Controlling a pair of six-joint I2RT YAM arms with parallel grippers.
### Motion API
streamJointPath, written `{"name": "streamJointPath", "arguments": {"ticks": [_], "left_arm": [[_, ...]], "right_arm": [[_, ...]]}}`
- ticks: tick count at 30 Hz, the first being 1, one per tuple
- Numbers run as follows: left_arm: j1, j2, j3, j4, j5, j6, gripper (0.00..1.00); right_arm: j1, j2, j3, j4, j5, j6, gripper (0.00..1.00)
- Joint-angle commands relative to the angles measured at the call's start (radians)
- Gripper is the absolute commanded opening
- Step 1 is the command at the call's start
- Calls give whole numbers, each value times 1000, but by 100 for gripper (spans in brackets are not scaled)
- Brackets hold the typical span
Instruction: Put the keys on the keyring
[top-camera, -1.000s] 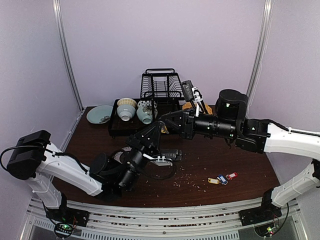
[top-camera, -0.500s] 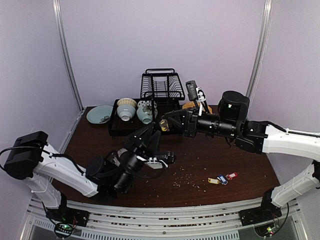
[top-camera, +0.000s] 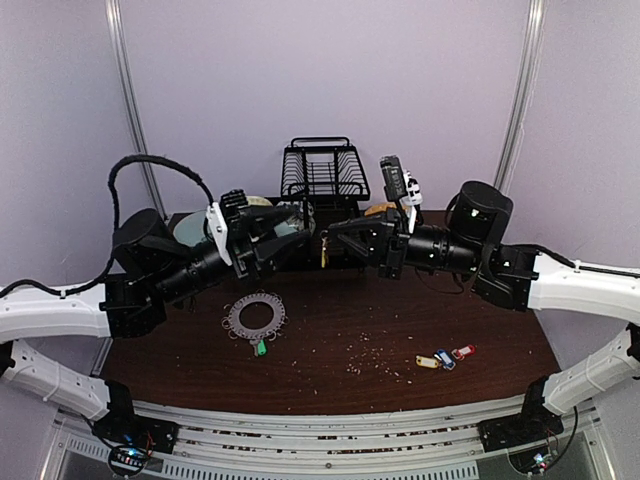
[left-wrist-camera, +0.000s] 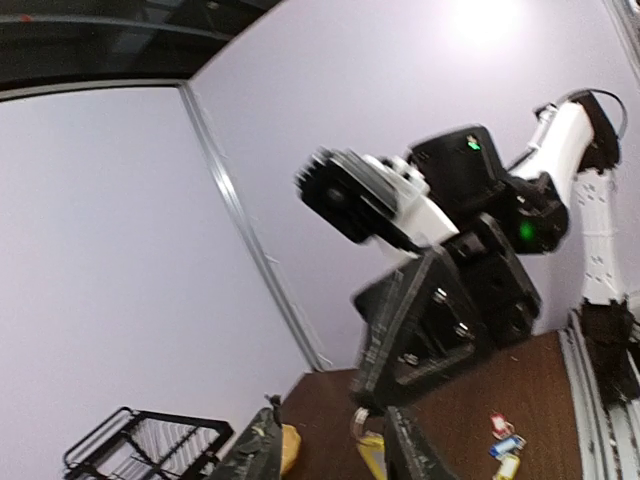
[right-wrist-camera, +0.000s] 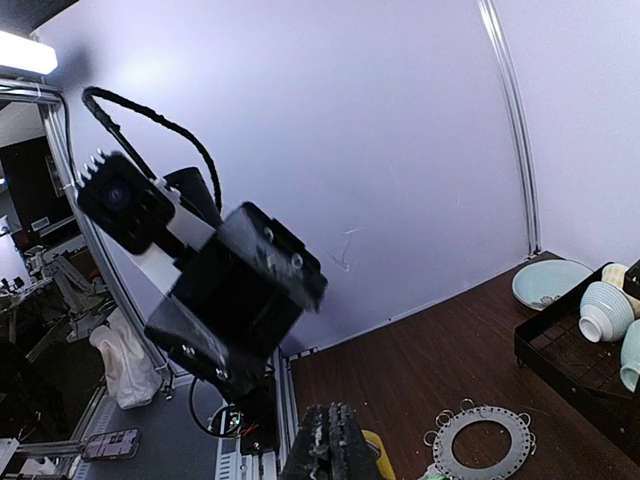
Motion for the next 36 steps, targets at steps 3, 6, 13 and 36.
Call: {"name": "streamJointPath", "arguments": {"ticks": [3,6,13,36], "left_arm": [[41,10,48,-95,233,-191,28],[70,-1,32,-90,316,-210,29],[75,52,57,-104,280,-240,26],[75,108,31,0,283,-259,21]], "right_arm": [[15,-5,-5,90,-89,10,0],[19,-14,-9,83,-91,6,0],[26,-20,-12,91,-100,1,0],[33,-33,-25,130,-106,5,0]]}}
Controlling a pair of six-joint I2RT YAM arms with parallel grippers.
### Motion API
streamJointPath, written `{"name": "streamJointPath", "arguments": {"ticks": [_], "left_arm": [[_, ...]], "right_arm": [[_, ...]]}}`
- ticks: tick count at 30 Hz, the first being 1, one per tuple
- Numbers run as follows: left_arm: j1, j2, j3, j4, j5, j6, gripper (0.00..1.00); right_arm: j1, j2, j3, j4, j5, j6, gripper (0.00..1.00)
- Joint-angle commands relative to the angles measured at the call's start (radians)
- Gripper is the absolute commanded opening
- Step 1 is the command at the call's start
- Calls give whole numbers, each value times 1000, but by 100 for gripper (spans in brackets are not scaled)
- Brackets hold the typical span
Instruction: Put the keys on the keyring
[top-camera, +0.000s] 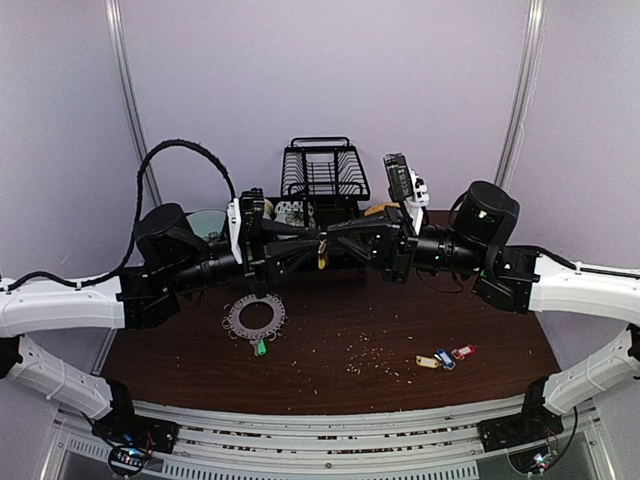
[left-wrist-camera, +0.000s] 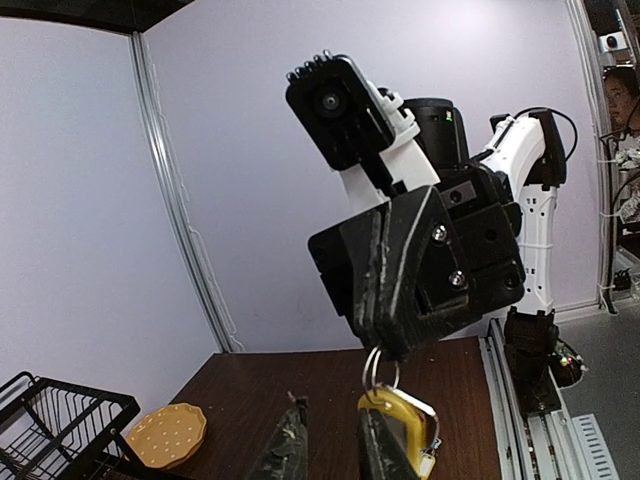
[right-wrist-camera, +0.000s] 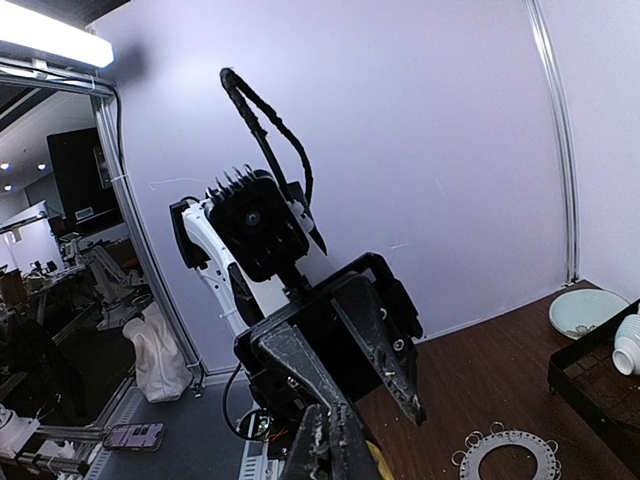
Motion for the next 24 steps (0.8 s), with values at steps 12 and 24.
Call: {"name": "streamJointPath", "arguments": {"ticks": [12,24], "left_arm": [[4,-8,-37,138,127,-12,23],[4,11,-19,149,121,-21,18]], "right_arm": [[7,-29,-25,42,0,-11,0],[7,-27,-24,45,-9,-5,0]]}}
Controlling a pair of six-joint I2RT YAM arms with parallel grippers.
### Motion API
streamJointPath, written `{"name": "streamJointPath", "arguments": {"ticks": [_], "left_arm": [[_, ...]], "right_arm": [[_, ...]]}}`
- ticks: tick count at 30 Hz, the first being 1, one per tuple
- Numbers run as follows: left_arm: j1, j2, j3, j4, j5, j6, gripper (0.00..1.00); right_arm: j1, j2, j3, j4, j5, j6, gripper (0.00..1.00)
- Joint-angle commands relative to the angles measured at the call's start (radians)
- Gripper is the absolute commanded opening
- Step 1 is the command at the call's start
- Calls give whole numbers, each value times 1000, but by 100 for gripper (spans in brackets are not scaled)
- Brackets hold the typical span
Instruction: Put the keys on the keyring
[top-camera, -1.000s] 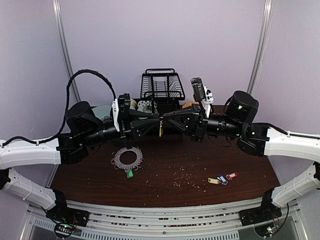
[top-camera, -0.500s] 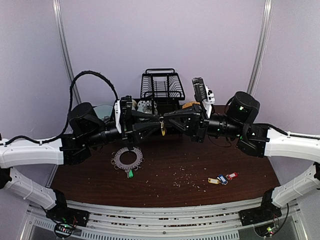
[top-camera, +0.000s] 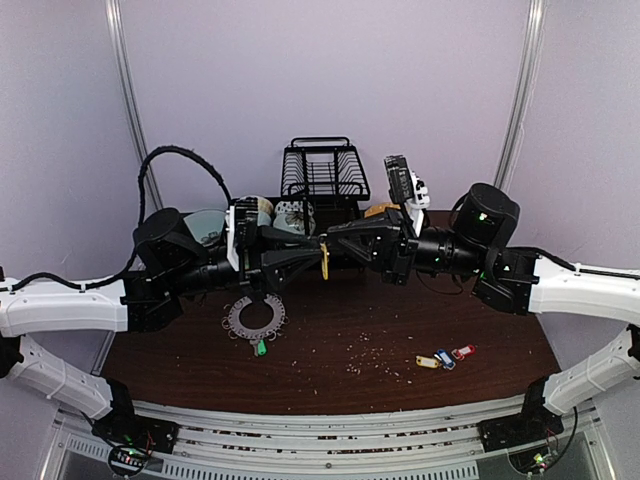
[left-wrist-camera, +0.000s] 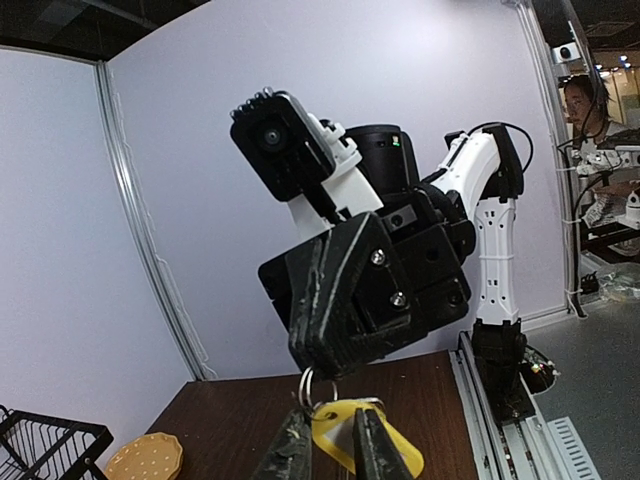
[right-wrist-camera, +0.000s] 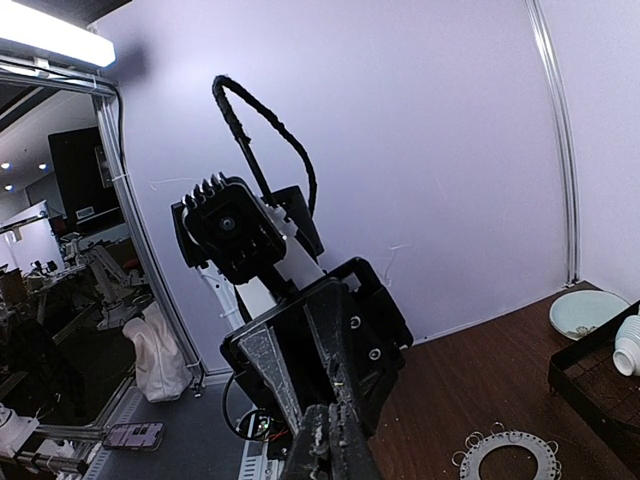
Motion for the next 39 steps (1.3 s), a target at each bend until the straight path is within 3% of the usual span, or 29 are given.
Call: {"name": "streamJointPath", "arguments": {"ticks": [1,3,7,14,15,16,18,21,24,31,39], "left_arm": [[4,3,9,67,13,-11,14],[4,5,11,68,11,-11,7],[4,7,11,80,11,-9,2],[4,5,6,78,11,-5,0],[4,5,5,83,13,-8,4],[3,5,3,89,17,-11,14],[4,11,5,90,23,-14,19],[4,21,17,79,22,-23,17],[4,26,24,73,16,-28,8],[3,24,26,75,-6,-29,3],[4,9,9,111,-20,-31,15]], "right_arm": [[6,-25,-11,26,-8,-4,0],[6,-26,-12,28,-11,-5,0],[6,-27,-15,28,-10,-6,0],[5,-28,-13,27,-12,-6,0],[6,-27,-14,26,-11,-8,0],[6,-27,-16,27,-11,-8,0],[5,-24,-15,28,-13,-7,0],[6,-22,-15,38,-14,-2,0],[6,-19,-12,39,-19,-2,0],[5,-16,-15,33,-17,-5,0],[6,-14,-16,20,-21,-12,0]]}}
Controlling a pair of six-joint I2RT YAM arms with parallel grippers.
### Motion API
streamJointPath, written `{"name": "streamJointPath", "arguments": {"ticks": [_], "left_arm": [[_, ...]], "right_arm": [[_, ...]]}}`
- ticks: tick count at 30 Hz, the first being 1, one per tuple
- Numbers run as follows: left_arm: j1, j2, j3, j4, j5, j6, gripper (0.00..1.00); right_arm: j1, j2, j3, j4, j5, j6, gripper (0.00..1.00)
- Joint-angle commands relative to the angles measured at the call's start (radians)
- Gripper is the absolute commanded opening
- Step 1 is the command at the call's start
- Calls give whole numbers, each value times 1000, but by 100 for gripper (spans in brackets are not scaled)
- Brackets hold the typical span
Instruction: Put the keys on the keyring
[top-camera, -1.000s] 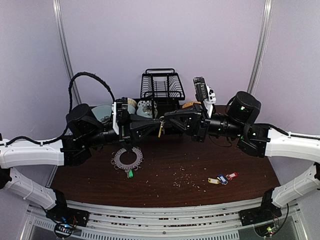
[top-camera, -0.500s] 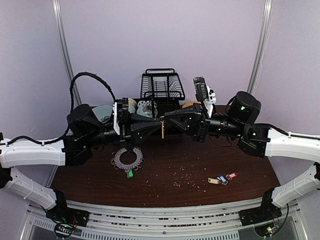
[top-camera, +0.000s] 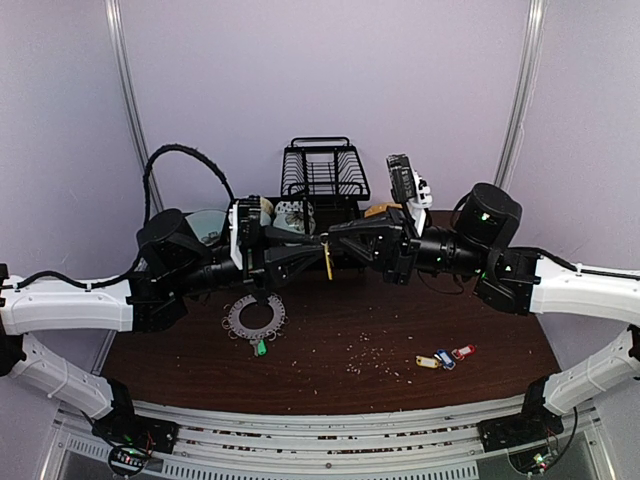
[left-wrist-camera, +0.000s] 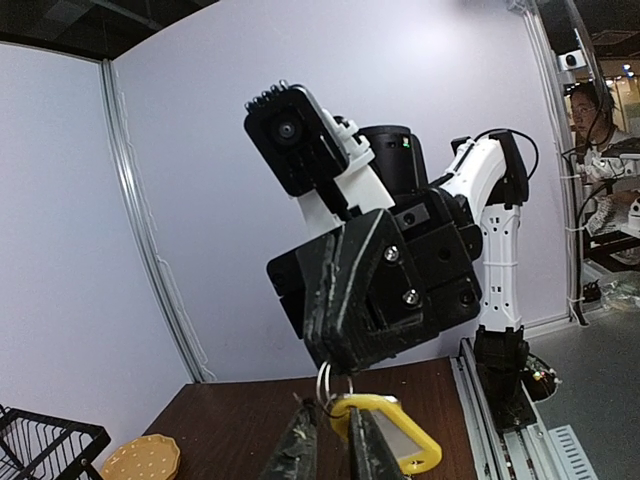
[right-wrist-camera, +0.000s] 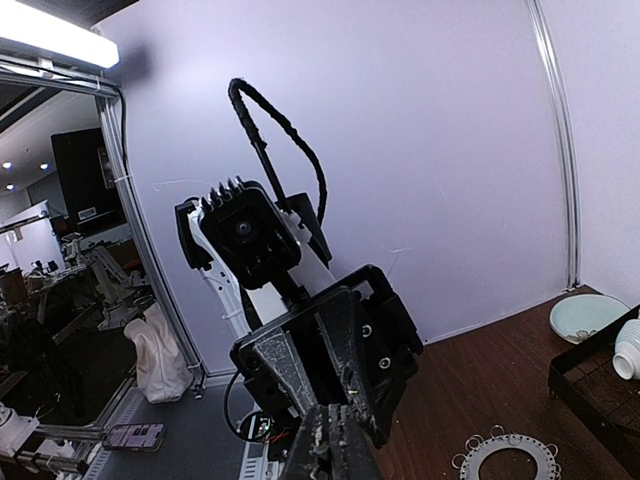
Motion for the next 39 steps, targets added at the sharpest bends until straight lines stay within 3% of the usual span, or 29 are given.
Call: {"name": "streamJointPath", "arguments": {"ticks": [1,7,15,25,28,31,39], "left_arm": [[2,-17,9,68,-17,-8,16],[2,-1,21,78,12,-16,15],[1,6,25,69,23,-14,0],[2,-19,17,49,-2,-12,0],[2,-30,26,2,-9,11,0],[2,-51,31,-62,-25,37,0],[1,-95,60,-223,-49,52,0]], "right_arm": [[6,-7,-14,18,-23,-7,0],[5,5,-6,22,-45,-2,0],[6,12,0,-2,-44,-16,0],[6,-2,0,-50,-24,-47,0],[3,-21,-4,-84,12,-71,15],[1,-54,-11,-127,52,-109,22],[-4,-99,-16,-191,95,-159,29]]}}
